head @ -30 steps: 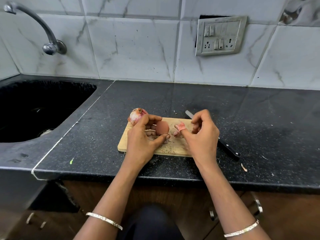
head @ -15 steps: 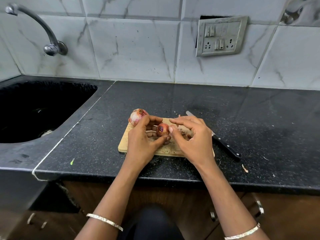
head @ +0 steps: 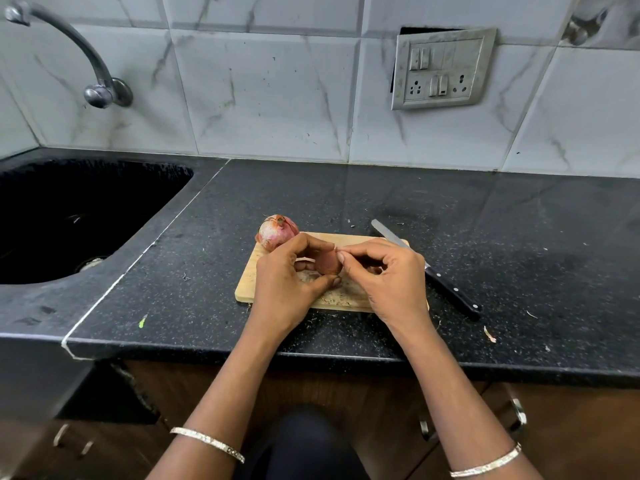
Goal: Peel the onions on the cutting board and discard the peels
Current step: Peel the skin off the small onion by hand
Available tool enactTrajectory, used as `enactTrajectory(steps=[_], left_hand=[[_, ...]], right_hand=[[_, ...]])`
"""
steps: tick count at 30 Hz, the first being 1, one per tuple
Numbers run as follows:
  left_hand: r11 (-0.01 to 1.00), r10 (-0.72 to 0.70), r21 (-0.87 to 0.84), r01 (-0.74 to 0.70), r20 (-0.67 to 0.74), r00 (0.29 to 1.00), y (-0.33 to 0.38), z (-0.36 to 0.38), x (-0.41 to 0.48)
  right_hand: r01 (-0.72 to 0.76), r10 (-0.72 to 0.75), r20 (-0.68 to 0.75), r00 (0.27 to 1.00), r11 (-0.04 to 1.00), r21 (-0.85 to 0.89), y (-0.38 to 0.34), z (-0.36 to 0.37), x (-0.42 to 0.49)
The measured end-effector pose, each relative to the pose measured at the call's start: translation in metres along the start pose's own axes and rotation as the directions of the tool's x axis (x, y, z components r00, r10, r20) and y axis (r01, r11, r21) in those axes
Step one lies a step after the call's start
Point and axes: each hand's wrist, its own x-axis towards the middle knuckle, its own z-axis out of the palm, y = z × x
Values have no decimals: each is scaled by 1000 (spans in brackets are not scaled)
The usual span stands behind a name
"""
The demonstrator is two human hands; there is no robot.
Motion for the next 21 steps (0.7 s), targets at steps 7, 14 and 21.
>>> enactTrajectory(steps=[7, 14, 21], left_hand=[[999, -47, -28, 47, 3, 999, 1, 0, 0], [996, -75, -54, 75, 14, 997, -2, 1, 0], [996, -61, -62, 65, 56, 997, 0, 0, 0]], right_hand=[[-18, 18, 0, 1000, 1000, -23, -2, 0, -1], [-48, 47, 13, 999, 998, 39, -3, -2, 1], [-74, 74, -2, 997, 997, -8, 0, -1, 0]])
